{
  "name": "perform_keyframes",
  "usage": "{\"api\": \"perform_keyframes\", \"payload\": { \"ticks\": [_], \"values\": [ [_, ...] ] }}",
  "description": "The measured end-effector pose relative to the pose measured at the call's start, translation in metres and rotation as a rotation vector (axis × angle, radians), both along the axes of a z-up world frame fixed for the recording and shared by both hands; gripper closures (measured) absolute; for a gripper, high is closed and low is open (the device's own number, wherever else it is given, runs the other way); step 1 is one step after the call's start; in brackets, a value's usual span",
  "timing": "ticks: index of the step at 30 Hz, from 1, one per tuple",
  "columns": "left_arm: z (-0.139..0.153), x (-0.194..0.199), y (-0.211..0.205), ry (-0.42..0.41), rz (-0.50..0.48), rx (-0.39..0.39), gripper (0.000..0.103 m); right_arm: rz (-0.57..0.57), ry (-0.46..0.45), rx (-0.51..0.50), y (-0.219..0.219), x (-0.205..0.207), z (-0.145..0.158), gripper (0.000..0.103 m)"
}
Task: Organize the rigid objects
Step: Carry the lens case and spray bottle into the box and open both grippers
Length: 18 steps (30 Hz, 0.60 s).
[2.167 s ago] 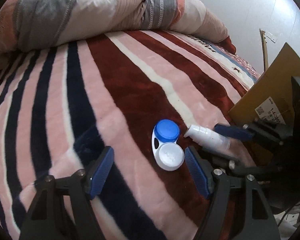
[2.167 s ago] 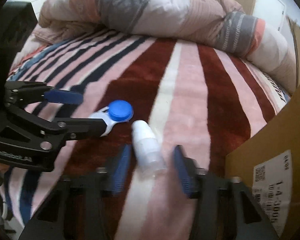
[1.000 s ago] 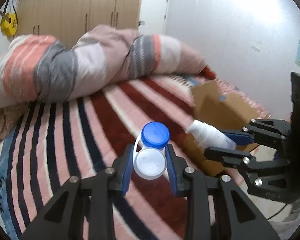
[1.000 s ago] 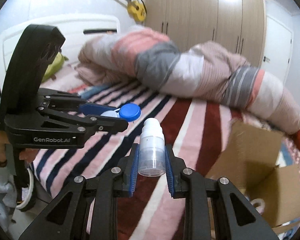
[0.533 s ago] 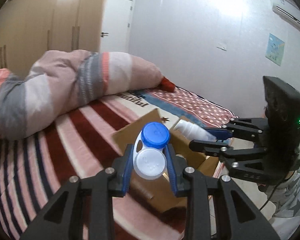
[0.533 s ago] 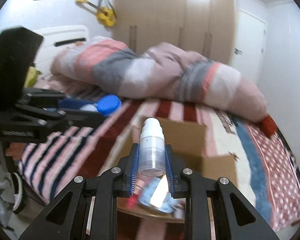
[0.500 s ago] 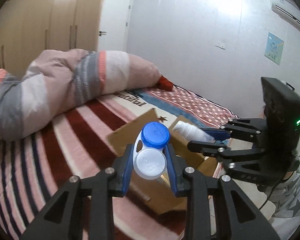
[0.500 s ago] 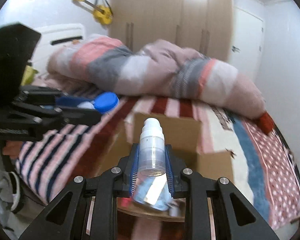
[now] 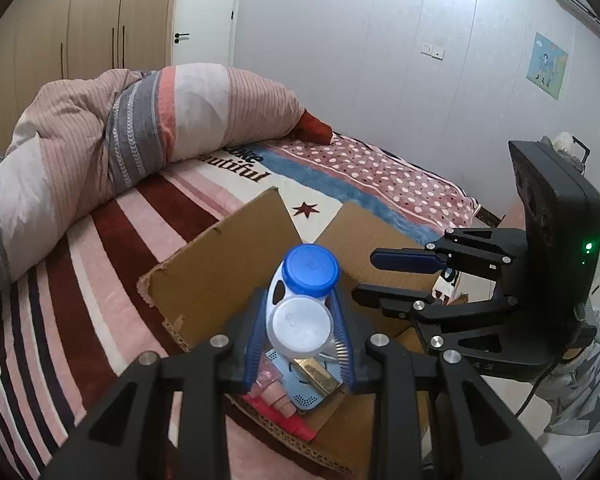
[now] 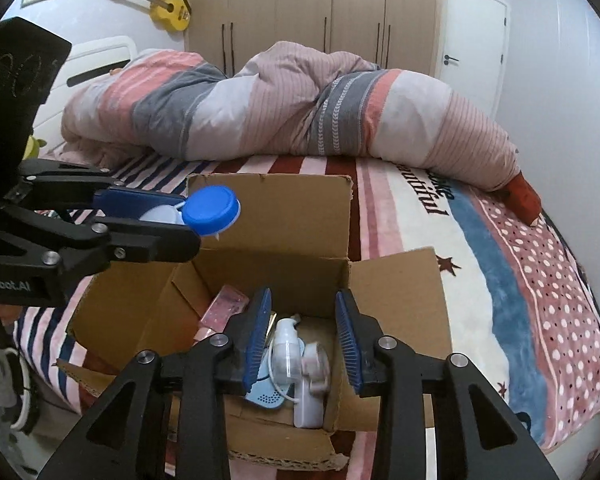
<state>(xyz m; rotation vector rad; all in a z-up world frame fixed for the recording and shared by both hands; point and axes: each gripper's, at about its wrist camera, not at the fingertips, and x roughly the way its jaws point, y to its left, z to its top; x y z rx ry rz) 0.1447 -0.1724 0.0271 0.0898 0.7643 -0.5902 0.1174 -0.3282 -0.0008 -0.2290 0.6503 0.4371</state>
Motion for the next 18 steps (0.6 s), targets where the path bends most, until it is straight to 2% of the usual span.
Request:
{"api": "perform_keyframes", "payload": {
  "ticks": [7, 10, 14, 16, 18],
  "values": [
    [-0.009, 0.008, -0.001, 0.020, 0.010, 0.031, 0.075, 0.011, 0.005, 0.012, 0.000, 0.003, -0.001, 0.073],
    [-0.013, 0.008, 0.003, 0.029, 0.021, 0.030, 0.070, 0.014, 0.010, 0.017, 0.001, 0.002, -0.002, 0.073],
    [-0.012, 0.005, 0.011, 0.018, 0.042, 0.022, 0.059, 0.023, 0.008, 0.014, 0.004, 0.000, -0.001, 0.073],
    [-0.008, 0.000, 0.017, 0.004, 0.054, -0.001, 0.048, 0.032, 0.004, 0.015, 0.007, -0.001, 0.001, 0.073],
    [0.001, -0.008, 0.024, -0.032, 0.084, -0.013, 0.028, 0.057, -0.001, 0.034, 0.007, -0.002, 0.004, 0.071]
  ]
}}
